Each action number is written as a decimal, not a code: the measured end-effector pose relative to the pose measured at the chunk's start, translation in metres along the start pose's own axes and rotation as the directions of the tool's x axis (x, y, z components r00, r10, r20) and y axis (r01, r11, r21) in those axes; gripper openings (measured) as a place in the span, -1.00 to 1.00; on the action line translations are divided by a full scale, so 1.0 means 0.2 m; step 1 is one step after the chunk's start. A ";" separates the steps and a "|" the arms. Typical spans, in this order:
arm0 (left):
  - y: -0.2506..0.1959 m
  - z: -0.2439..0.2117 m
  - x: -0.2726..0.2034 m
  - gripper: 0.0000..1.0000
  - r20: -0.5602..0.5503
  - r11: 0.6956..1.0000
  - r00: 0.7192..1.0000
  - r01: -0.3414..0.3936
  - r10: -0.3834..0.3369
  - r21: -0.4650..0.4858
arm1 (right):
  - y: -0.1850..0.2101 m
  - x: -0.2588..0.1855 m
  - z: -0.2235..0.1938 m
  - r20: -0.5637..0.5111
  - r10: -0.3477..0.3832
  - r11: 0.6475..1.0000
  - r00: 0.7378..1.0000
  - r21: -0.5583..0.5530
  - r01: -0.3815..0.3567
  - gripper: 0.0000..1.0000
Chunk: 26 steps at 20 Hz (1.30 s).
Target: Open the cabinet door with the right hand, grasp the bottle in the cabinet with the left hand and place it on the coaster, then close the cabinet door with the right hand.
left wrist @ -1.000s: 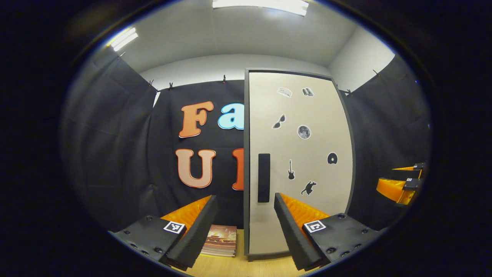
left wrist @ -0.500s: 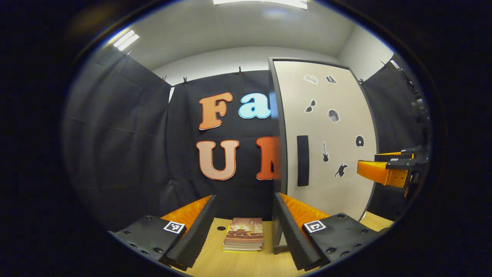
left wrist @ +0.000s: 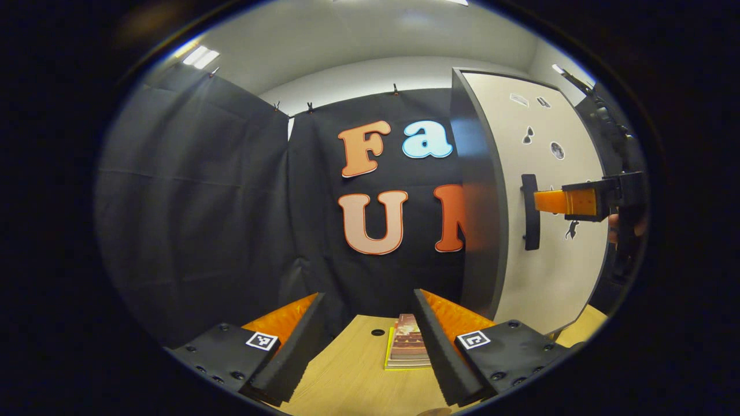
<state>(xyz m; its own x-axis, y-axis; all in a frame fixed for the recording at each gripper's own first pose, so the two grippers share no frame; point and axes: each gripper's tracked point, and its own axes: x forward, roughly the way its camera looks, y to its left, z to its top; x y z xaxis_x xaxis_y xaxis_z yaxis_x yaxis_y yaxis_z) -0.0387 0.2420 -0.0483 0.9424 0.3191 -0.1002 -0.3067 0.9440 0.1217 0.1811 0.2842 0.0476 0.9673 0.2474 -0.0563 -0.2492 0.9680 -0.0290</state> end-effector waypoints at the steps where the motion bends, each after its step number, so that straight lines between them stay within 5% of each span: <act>1: 0.02 0.00 0.01 0.94 0.000 1.000 1.000 0.004 -0.004 0.003 | 0.01 0.04 0.00 -0.016 -0.012 1.000 1.000 0.006 0.013 0.85; 8: 0.11 -0.02 0.06 0.94 0.004 0.999 1.000 0.030 -0.030 -0.032 | 0.05 0.17 -0.08 -0.145 -0.059 0.998 0.988 0.006 0.061 0.80; 13: 0.17 -0.05 0.05 0.94 0.004 0.999 1.000 0.019 -0.019 -0.026 | 0.06 0.26 -0.19 -0.233 -0.083 0.996 0.969 -0.008 0.083 0.42; 16: 0.21 -0.12 0.02 0.87 -0.046 0.997 0.999 0.001 -0.005 -0.074 | 0.05 0.27 -0.23 -0.273 -0.089 0.995 0.958 0.027 0.100 0.36; 18: 0.24 -0.11 0.00 1.00 -0.054 0.995 0.998 -0.016 0.011 -0.095 | 0.02 0.27 -0.23 -0.278 -0.104 0.993 0.955 0.028 0.116 0.24; 21: 0.26 -0.10 -0.04 0.86 -0.056 0.997 0.998 -0.033 0.029 -0.075 | 0.00 0.27 -0.24 -0.277 -0.129 0.986 0.952 0.067 0.153 -0.27; 26: 0.20 -0.07 -0.08 0.94 -0.048 0.997 0.998 -0.032 0.029 -0.077 | 0.00 0.24 -0.23 -0.270 -0.070 0.992 0.960 0.086 0.096 -0.55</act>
<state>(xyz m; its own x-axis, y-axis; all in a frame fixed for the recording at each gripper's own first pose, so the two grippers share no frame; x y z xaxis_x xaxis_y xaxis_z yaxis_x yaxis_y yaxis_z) -0.0678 0.2754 -0.0559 0.9258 0.3495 -0.1437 -0.3462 0.9369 0.0484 0.2260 0.2941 -0.0016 0.9334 0.1585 -0.3219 -0.1500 0.9874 0.0512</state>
